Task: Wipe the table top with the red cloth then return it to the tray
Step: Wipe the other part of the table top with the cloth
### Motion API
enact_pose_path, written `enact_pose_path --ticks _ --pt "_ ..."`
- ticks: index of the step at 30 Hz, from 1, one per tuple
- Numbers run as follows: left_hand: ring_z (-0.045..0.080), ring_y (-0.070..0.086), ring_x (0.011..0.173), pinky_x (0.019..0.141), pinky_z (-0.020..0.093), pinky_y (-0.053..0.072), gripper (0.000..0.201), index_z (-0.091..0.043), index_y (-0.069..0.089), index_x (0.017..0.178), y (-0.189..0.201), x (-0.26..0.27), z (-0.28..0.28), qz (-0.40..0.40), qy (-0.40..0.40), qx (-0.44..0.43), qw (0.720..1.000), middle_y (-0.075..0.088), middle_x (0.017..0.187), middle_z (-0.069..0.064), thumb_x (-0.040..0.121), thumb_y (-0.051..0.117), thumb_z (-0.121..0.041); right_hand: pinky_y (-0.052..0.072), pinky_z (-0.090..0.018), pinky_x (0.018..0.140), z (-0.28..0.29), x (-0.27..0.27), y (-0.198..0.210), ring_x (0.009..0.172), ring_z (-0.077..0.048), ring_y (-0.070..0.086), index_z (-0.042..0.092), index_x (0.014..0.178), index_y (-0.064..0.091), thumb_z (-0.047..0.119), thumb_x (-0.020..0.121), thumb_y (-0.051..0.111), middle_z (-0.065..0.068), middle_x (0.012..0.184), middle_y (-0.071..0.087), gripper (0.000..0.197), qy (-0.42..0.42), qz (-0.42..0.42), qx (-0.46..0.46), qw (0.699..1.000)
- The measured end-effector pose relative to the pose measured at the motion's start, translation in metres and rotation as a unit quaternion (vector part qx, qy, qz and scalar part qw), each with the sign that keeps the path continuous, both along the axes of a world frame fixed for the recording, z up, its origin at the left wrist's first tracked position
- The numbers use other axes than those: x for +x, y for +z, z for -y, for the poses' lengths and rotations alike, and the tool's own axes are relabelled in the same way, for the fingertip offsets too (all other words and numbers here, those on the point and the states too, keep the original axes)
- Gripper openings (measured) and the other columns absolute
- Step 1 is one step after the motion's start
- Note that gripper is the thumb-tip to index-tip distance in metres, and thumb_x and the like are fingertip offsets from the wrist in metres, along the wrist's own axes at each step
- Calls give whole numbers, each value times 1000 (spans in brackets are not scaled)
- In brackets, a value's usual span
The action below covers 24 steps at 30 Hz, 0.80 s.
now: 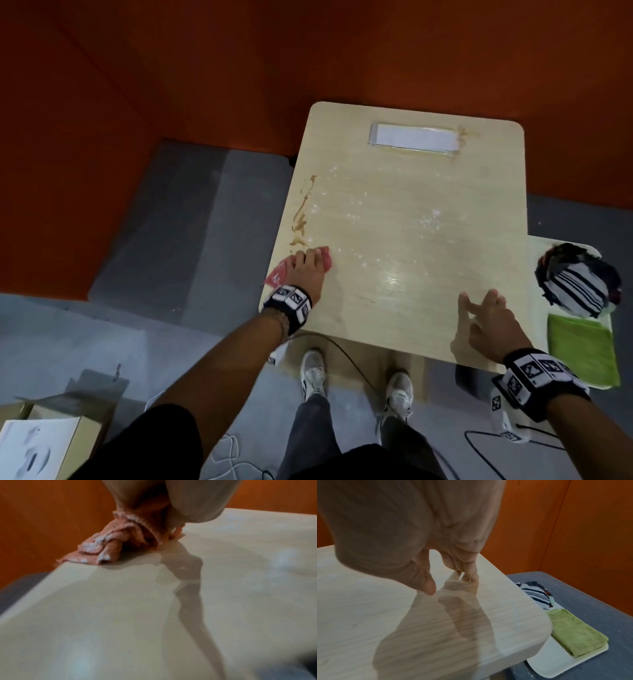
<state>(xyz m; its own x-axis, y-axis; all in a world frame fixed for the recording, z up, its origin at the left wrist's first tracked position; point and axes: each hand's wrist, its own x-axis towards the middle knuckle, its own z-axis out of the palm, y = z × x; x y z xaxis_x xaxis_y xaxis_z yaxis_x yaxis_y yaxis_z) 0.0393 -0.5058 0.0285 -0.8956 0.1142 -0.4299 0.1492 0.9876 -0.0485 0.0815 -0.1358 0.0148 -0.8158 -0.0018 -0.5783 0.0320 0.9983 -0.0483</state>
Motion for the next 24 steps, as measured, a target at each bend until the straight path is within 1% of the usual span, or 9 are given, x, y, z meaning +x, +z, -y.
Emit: enact_pose_path --ticks 4,7,11,13,15,16,20,22,24 --pt "39 38 118 102 49 35 72 2 24 143 4 -17 2 0 24 12 1000 37 134 19 78 53 -9 47 -42 87 2 -1 4 125 -44 35 22 148 38 8 84 51 -28 137 27 66 -6 -5 -5 1000" --pt "41 36 122 107 52 29 72 1 20 145 6 10 -12 6 42 14 999 34 138 22 81 51 -10 46 -42 90 0 0 9 130 -44 32 23 149 35 9 85 51 -28 141 23 68 -7 -10 -6 1000" --pt "40 34 124 111 55 23 77 2 10 149 -1 51 -14 36 -7 13 999 32 140 21 83 50 -8 46 -39 91 1 0 14 126 -40 36 24 151 33 10 87 51 -24 138 26 68 -8 0 -21 1000" --pt "40 40 120 107 55 29 70 3 16 148 -6 44 -8 24 -12 4 1000 38 136 22 84 44 -7 46 -38 90 2 0 13 123 -39 38 24 150 35 11 86 52 -23 135 28 67 -10 -5 -23 1000" --pt "37 53 107 94 52 44 63 3 35 142 -7 26 -3 1 6 2 1000 53 124 20 80 38 -8 45 -38 91 1 0 11 125 -40 37 24 150 34 12 87 52 -24 138 26 67 -11 -1 -18 1000" --pt "37 55 103 90 50 47 61 3 39 140 -7 15 1 -11 16 5 1000 56 121 20 80 37 -8 45 -38 92 0 1 10 127 -41 36 24 151 33 12 87 52 -24 140 24 68 -11 -2 -15 1000" --pt "38 42 116 97 49 39 64 4 21 145 2 -26 15 -20 -9 -13 1000 40 133 20 86 42 -7 44 -42 97 1 1 7 134 -44 30 25 151 32 11 87 50 -27 147 20 68 -19 -1 -18 1000" --pt "37 41 117 99 49 38 64 3 20 145 5 -33 18 -27 -12 -30 999 39 133 19 86 42 -6 44 -42 97 2 1 7 133 -45 31 25 151 33 10 88 50 -27 147 20 67 -22 0 -19 1000" --pt "37 43 116 99 49 38 62 2 23 145 6 -26 13 -36 5 -17 999 42 132 20 87 42 -7 45 -42 96 1 2 8 134 -46 32 25 151 32 10 88 51 -27 148 19 67 -25 -4 -19 1000"
